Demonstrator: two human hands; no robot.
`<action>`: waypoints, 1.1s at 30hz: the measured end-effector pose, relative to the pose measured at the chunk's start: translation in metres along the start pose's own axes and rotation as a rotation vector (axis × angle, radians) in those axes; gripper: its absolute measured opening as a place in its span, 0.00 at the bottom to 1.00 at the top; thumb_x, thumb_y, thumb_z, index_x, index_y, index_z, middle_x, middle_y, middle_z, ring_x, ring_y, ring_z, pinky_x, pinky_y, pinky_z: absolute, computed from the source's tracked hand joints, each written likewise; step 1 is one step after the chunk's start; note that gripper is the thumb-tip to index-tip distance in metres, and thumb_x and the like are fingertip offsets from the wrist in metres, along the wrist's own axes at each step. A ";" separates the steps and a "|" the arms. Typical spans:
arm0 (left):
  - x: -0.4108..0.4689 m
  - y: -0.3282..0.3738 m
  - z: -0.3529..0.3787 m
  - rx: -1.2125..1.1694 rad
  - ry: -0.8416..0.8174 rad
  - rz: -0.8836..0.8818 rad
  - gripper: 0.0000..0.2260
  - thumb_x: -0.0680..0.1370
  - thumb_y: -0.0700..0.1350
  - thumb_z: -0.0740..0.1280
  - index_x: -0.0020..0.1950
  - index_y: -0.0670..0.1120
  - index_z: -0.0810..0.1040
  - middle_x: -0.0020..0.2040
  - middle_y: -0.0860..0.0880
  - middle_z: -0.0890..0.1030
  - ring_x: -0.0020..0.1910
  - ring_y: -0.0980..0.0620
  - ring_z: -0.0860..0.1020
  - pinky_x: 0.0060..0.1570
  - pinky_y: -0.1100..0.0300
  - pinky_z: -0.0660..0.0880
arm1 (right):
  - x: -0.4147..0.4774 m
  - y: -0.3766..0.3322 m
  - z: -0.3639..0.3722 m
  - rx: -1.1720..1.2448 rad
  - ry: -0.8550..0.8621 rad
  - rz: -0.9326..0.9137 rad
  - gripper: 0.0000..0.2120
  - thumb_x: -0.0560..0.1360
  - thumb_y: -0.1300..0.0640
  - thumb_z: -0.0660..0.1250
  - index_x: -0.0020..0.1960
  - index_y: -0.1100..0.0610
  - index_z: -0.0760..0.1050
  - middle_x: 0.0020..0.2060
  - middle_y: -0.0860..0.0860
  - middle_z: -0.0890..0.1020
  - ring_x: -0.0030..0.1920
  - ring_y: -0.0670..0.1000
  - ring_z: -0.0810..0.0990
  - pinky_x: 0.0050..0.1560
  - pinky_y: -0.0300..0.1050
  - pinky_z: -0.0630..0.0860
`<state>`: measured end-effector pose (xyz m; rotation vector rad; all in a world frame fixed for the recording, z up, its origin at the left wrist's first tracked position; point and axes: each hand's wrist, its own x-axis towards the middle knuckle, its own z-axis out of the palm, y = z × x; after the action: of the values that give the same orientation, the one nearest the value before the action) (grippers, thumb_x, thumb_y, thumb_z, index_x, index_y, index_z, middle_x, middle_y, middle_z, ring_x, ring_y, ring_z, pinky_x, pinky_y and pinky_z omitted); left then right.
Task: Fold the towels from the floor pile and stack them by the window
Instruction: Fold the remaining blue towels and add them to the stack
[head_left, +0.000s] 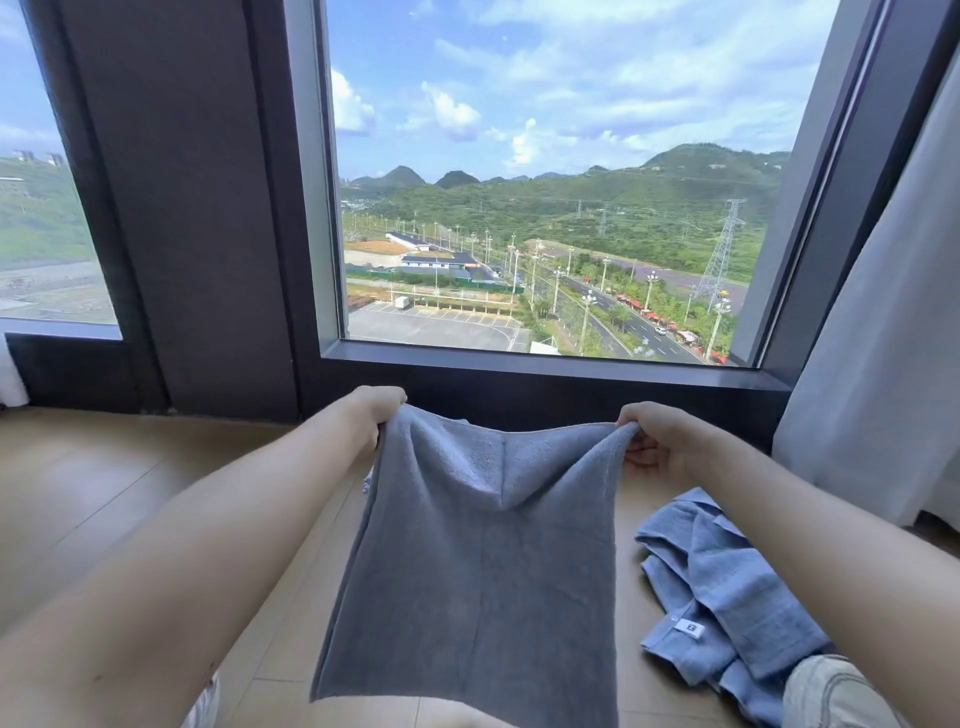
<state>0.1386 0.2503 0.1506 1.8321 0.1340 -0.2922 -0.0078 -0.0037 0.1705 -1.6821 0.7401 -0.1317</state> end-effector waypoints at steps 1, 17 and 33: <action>-0.001 0.001 0.003 -0.009 -0.016 0.001 0.10 0.78 0.42 0.60 0.37 0.44 0.67 0.32 0.48 0.68 0.30 0.52 0.66 0.31 0.60 0.65 | -0.002 0.000 0.003 -0.009 -0.024 -0.001 0.11 0.71 0.65 0.59 0.30 0.59 0.68 0.19 0.52 0.73 0.18 0.48 0.73 0.23 0.37 0.73; -0.046 0.004 0.077 -0.160 -0.279 0.243 0.08 0.74 0.44 0.71 0.39 0.43 0.75 0.40 0.44 0.78 0.44 0.46 0.76 0.54 0.49 0.76 | -0.023 -0.009 0.063 0.101 -0.267 -0.170 0.10 0.78 0.58 0.61 0.39 0.57 0.74 0.33 0.52 0.76 0.34 0.49 0.76 0.37 0.40 0.77; -0.054 0.005 0.068 0.085 -0.392 0.492 0.10 0.75 0.36 0.68 0.56 0.42 0.75 0.47 0.46 0.79 0.50 0.51 0.77 0.53 0.59 0.73 | -0.026 -0.020 0.055 -0.218 -0.235 -0.328 0.30 0.81 0.43 0.44 0.47 0.57 0.81 0.44 0.51 0.76 0.48 0.50 0.71 0.57 0.50 0.73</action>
<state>0.0788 0.1869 0.1522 1.7899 -0.6009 -0.3032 0.0053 0.0580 0.1820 -1.9787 0.3066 -0.0826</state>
